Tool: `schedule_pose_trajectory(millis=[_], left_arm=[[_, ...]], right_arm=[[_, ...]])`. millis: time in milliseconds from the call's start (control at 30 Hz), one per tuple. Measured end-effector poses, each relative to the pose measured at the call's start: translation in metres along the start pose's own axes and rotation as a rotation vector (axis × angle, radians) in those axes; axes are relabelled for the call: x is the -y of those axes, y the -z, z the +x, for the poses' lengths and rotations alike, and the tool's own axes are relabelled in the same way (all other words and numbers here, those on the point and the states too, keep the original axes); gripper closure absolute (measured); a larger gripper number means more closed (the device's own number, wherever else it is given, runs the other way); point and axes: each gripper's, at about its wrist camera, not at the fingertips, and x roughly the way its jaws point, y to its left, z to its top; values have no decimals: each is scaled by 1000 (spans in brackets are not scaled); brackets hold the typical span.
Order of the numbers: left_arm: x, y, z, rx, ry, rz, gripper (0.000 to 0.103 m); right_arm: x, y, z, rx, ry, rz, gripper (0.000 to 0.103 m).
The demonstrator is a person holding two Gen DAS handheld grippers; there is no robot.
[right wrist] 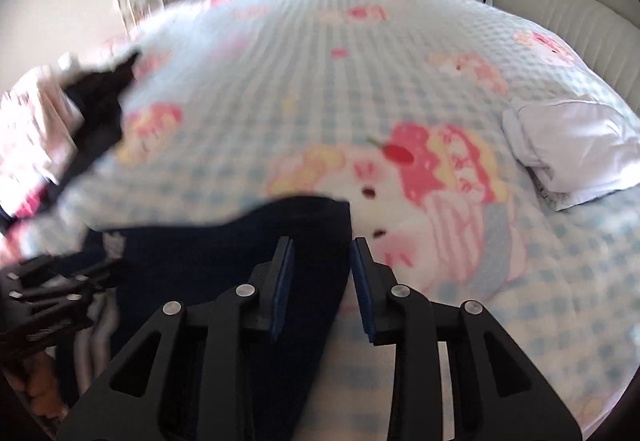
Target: Fold clothes
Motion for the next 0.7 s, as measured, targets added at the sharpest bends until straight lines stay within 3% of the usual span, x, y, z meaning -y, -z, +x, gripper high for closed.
schedule_pose_trajectory(millis=[133, 267, 300, 367, 533, 700], left_arm=[[1, 17, -24, 14, 73, -3, 50], [6, 51, -51, 109, 145, -13, 50], [9, 59, -51, 94, 153, -13, 50], [15, 75, -50, 62, 163, -10, 50], [29, 94, -27, -60, 83, 63, 50], [8, 101, -52, -35, 52, 10, 50]], right_arm=[[-4, 13, -24, -54, -115, 40, 72], [-20, 46, -26, -110, -206, 33, 71], [-24, 55, -26, -119, -218, 28, 71], [-32, 70, -23, -142, -202, 23, 71], [-41, 100, -19, -198, -133, 1, 71], [-42, 110, -25, -222, -113, -35, 71]])
